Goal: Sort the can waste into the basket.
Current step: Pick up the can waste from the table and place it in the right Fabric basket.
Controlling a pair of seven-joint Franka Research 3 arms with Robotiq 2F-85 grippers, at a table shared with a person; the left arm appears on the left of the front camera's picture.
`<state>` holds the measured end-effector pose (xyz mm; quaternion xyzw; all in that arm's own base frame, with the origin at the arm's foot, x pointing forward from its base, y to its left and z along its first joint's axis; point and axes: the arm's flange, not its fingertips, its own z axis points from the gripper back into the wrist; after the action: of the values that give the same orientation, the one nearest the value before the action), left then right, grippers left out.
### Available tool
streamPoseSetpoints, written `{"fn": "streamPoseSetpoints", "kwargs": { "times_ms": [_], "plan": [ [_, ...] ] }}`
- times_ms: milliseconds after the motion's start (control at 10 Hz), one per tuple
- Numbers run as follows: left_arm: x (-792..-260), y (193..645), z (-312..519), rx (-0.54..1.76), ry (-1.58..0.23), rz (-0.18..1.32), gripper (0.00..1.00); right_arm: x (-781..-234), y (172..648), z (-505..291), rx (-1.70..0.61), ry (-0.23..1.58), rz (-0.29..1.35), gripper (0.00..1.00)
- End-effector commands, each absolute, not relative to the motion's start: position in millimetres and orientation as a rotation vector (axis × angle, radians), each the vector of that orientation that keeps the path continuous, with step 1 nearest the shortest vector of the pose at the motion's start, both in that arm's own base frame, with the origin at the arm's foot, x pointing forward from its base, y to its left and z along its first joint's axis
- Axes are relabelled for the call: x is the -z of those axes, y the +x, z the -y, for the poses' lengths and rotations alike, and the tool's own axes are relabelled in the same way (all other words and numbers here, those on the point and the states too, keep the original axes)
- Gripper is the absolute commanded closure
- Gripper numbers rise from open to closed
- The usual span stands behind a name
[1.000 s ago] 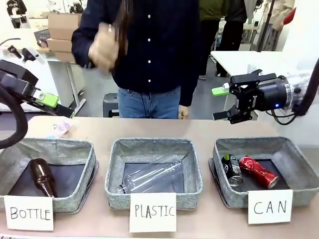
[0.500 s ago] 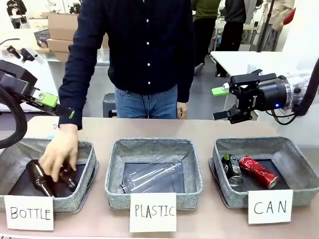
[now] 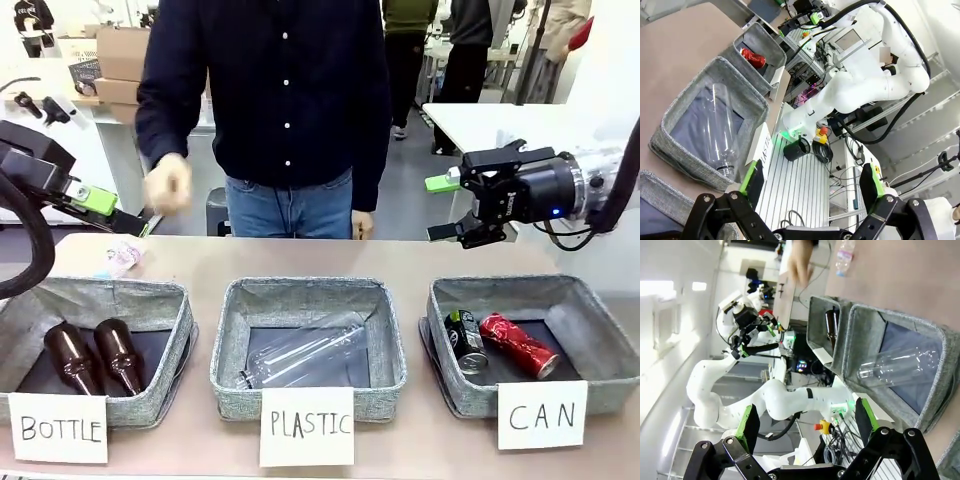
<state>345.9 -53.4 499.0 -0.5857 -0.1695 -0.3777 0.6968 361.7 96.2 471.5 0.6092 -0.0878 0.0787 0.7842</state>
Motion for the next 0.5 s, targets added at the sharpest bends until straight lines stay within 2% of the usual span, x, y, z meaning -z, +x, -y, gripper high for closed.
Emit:
{"fn": "streamPoseSetpoints", "kwargs": {
  "times_ms": [0, 400],
  "plan": [
    [-504.8, 344.4, 56.0, 0.825, -1.315, 0.379, 0.0, -473.2, 364.6, -95.2, -0.192, 1.322, 0.197, 0.0],
    [-504.8, 344.4, 56.0, 0.825, -1.315, 0.379, 0.0, -473.2, 364.6, -95.2, -0.192, 1.322, 0.197, 0.0]
  ]
}}
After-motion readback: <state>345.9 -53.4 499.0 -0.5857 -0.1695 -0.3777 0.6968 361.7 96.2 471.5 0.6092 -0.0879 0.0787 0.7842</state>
